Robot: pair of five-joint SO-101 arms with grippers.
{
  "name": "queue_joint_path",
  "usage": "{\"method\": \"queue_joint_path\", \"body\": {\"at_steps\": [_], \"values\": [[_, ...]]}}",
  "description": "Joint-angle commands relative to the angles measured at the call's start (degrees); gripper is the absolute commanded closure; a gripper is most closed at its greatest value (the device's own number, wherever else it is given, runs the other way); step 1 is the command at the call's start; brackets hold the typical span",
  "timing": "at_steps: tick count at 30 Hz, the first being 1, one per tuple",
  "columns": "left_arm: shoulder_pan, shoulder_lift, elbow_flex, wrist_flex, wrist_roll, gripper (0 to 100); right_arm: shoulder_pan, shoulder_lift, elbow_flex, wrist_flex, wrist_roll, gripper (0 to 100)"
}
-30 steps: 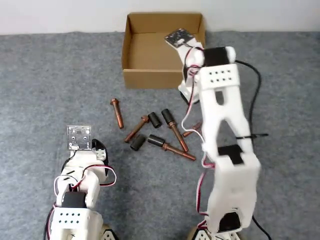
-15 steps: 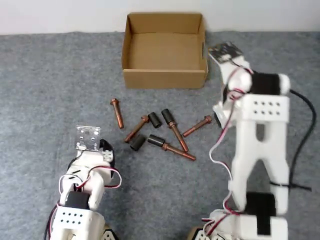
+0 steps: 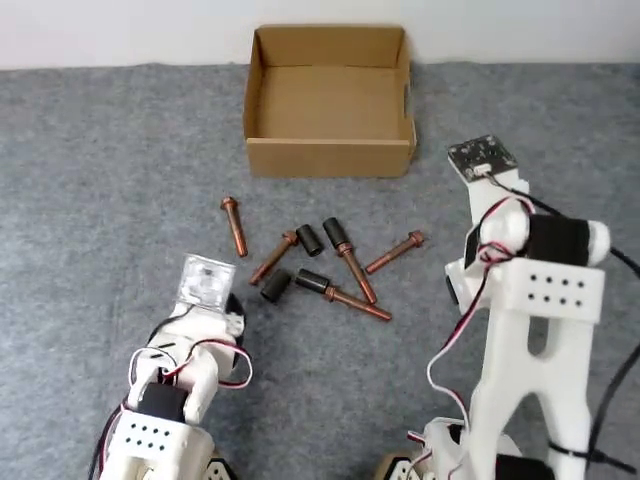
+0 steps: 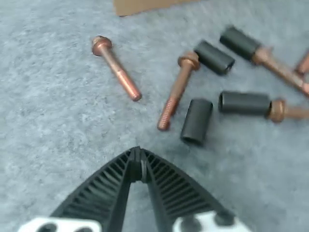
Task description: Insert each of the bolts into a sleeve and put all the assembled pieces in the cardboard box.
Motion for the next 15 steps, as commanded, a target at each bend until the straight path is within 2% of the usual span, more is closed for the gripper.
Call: {"method": "queue_joint_path", "body": {"at_steps": [1, 4, 9, 15], "values": [[-2.5, -0.8, -5.3, 1.1, -3.0, 99, 0.7, -3.8, 1.3, 1.8, -0.1, 98.8], [-4.8, -0.4, -13.9, 6.2, -1.2, 99, 0.7, -5.2, 4.1, 1.8, -0.1, 98.8], [-4.7, 0.9, -28.5, 13.6, -0.8, 99, 0.7, -7.4, 9.8, -0.8, -0.1, 98.8], [-4.8, 19.8, -43.0, 19.8, -0.8, 99, 0.7, -10.6, 15.6, -4.0, -0.2, 98.8]]}}
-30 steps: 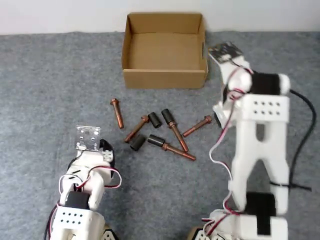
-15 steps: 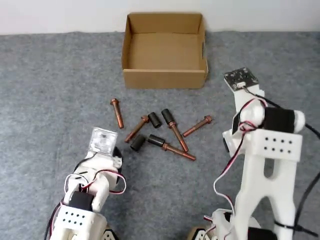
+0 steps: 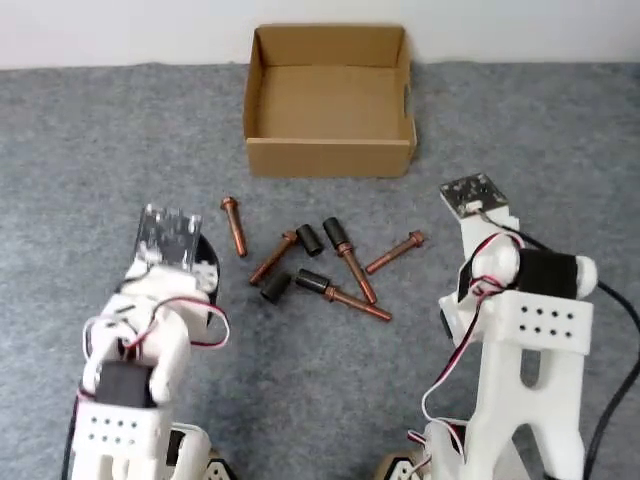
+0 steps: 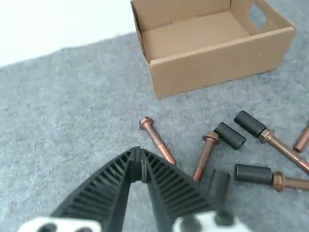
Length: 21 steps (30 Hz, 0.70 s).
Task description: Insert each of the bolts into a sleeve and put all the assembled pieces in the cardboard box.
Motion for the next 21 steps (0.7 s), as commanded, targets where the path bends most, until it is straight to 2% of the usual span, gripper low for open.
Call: {"method": "queue_joint_path", "body": {"at_steps": [1, 8, 14, 21], "values": [[-0.2, 14.5, -11.7, 4.1, 0.6, 99, 0.6, -2.7, 1.4, -1.6, -0.1, 98.8], [-0.5, 40.6, -32.8, 11.8, 0.4, 99, 0.6, -5.8, 4.9, -1.8, -0.1, 98.8], [0.0, 54.9, -44.4, 9.8, 1.3, 99, 0.6, -8.8, 8.2, -1.5, -0.3, 98.8], [-2.2, 71.9, -56.7, 11.2, 12.9, 99, 0.7, -12.8, 11.3, -1.3, -0.4, 98.8]]}}
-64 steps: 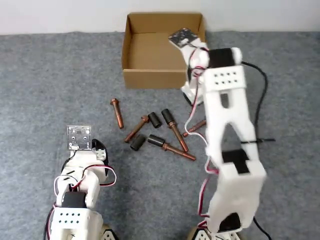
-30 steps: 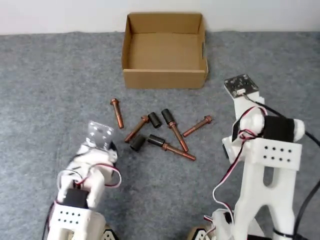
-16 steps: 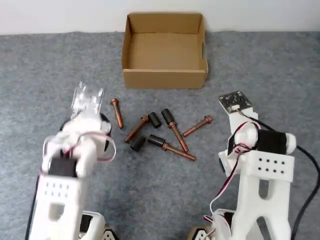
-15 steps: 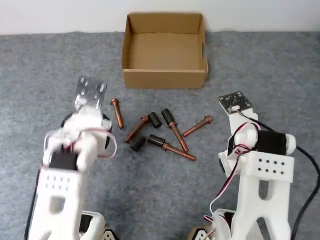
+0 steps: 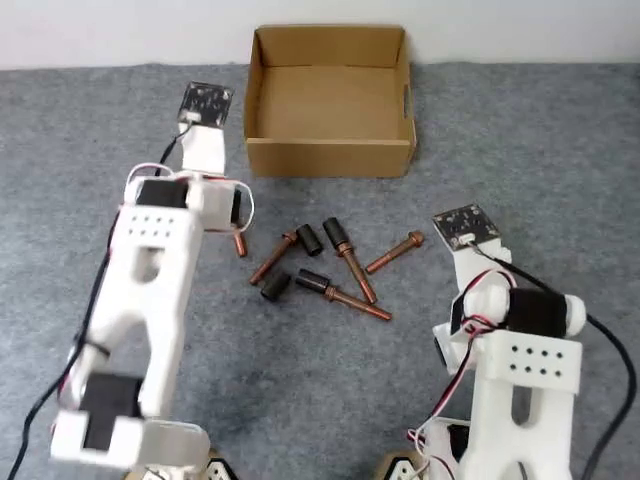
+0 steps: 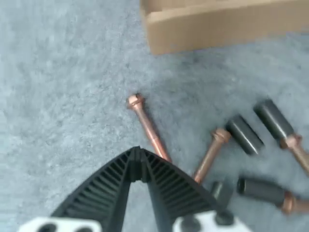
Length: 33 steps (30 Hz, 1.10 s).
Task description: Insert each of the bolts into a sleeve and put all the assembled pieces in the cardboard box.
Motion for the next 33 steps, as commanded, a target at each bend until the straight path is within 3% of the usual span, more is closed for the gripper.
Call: {"method": "queue_joint_path", "body": {"at_steps": [1, 7, 16, 30, 33], "values": [[-1.1, 7.2, -8.9, 0.7, 4.7, 99, 0.7, -2.2, -0.4, -0.3, -0.4, 98.8], [-1.1, 21.2, -25.5, 11.3, 13.2, 87, 0.7, -2.6, -0.4, -0.3, -0.3, 98.8], [-2.5, 39.8, -46.5, 23.6, 13.8, 87, 0.7, -2.6, -0.4, -0.3, -0.4, 98.8], [-1.7, 62.9, -72.4, 32.0, 13.8, 87, 0.7, -2.6, -0.4, -0.2, -0.3, 98.8], [-2.0, 66.4, -77.6, 34.5, 13.8, 92, 0.7, -2.6, -0.4, -0.2, -0.3, 98.8]]}}
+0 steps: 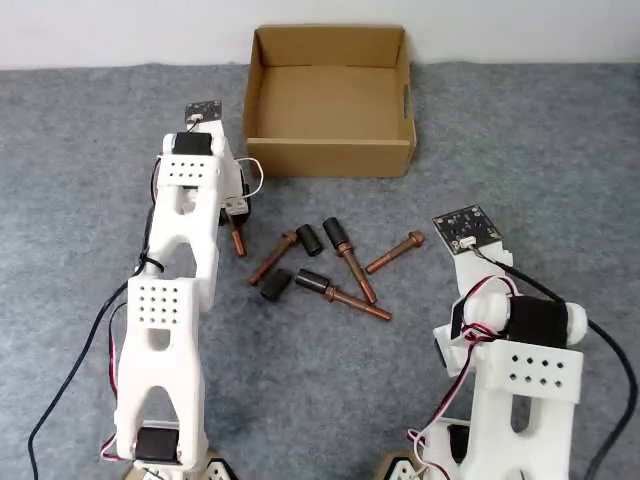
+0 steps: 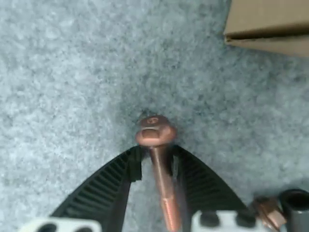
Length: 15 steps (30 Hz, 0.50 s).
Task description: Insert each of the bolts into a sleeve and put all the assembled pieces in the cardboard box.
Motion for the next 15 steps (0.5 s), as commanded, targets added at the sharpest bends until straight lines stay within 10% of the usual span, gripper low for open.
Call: {"method": "queue_joint_path", "body": {"at_steps": [1, 15], "values": [[0.1, 3.3, -6.9, 3.3, 0.5, 95, 0.7, -0.9, -0.4, -0.2, -0.4, 98.8], [0.7, -14.2, -5.3, 6.3, 0.4, 100, 2.2, -5.4, -1.5, 2.4, -8.3, 98.8]]}}
